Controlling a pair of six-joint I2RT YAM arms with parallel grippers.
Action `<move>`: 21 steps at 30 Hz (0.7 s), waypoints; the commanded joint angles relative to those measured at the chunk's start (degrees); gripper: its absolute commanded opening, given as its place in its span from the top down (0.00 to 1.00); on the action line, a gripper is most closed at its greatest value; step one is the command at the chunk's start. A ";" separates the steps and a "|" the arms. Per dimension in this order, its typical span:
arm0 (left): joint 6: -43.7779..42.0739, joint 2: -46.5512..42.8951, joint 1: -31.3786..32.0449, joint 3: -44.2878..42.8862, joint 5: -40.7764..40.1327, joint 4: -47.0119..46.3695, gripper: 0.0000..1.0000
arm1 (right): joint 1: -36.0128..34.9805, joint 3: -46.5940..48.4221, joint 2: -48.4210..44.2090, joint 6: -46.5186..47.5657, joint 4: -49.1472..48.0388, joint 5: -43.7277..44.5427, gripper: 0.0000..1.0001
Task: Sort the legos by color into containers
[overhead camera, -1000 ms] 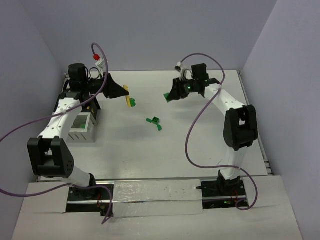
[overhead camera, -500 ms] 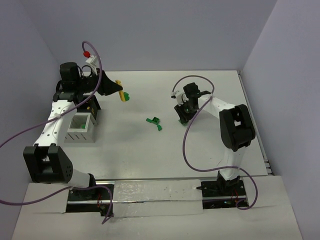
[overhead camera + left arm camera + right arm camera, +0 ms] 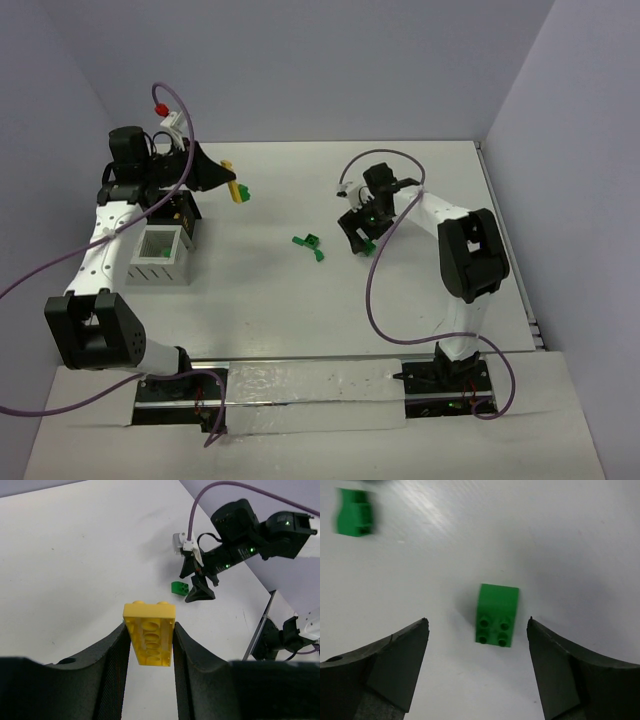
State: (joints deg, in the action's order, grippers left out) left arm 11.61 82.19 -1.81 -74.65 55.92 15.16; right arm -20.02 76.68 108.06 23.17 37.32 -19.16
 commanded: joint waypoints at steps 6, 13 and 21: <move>3.77 -1.16 0.20 1.91 7.49 -5.24 1.00 | -1.44 20.30 -2.76 -18.36 -9.02 -41.45 0.16; 5.81 -1.25 0.93 3.21 13.03 -8.44 1.00 | -6.10 31.15 4.03 -33.23 -18.89 -50.93 0.15; 8.34 -1.49 3.12 4.43 17.23 -13.27 1.00 | -9.88 30.98 8.66 -54.80 -44.87 -58.41 0.09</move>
State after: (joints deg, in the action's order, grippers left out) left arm 18.44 82.19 -0.47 -69.96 69.25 7.05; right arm -28.72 106.92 114.81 -19.68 6.38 -71.91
